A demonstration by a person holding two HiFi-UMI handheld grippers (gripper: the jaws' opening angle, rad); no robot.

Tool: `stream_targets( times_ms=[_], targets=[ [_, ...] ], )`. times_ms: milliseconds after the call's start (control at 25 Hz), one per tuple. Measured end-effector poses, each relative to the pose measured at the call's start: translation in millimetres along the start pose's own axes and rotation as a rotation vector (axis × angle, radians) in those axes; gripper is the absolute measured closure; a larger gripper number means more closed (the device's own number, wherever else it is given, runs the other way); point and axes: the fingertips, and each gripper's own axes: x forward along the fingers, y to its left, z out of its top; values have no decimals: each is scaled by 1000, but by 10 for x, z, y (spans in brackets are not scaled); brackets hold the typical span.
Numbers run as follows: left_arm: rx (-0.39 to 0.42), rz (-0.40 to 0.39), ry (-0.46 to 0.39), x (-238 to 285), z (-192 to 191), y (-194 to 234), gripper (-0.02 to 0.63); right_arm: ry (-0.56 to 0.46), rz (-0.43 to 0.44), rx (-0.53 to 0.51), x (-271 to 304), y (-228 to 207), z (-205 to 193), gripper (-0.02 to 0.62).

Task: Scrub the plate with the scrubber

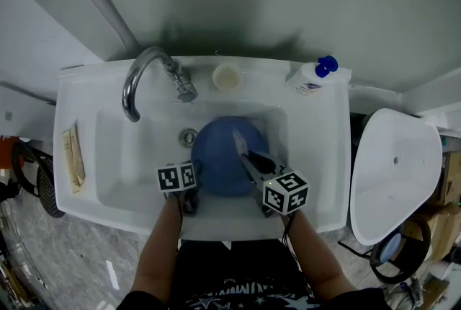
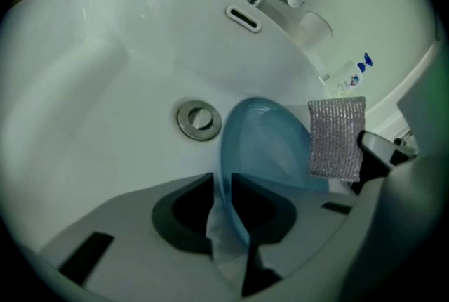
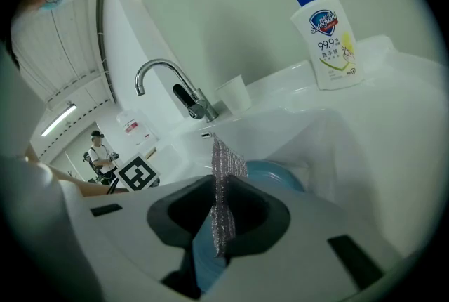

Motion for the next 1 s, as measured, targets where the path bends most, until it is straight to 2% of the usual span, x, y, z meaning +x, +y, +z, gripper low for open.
stream_targets(
  times_ms=[40, 280, 480, 680, 1000],
  targets=[
    [-2, 5, 2, -1, -2, 17, 529, -1, -3, 0, -3, 10, 0, 525],
    [-9, -21, 28, 0, -17, 23, 548, -13, -23, -9, -20, 66, 27, 525],
    [-46, -59, 33, -44, -29, 4, 561, -25, -41, -15, -45, 115, 60, 525],
    [-66, -86, 13, -161, 18, -16, 574, -37, -56, -33, -76, 211, 115, 525],
    [-45, -107, -18, -364, 98, -99, 575, -64, -89, -66, -144, 377, 224, 525]
  ],
)
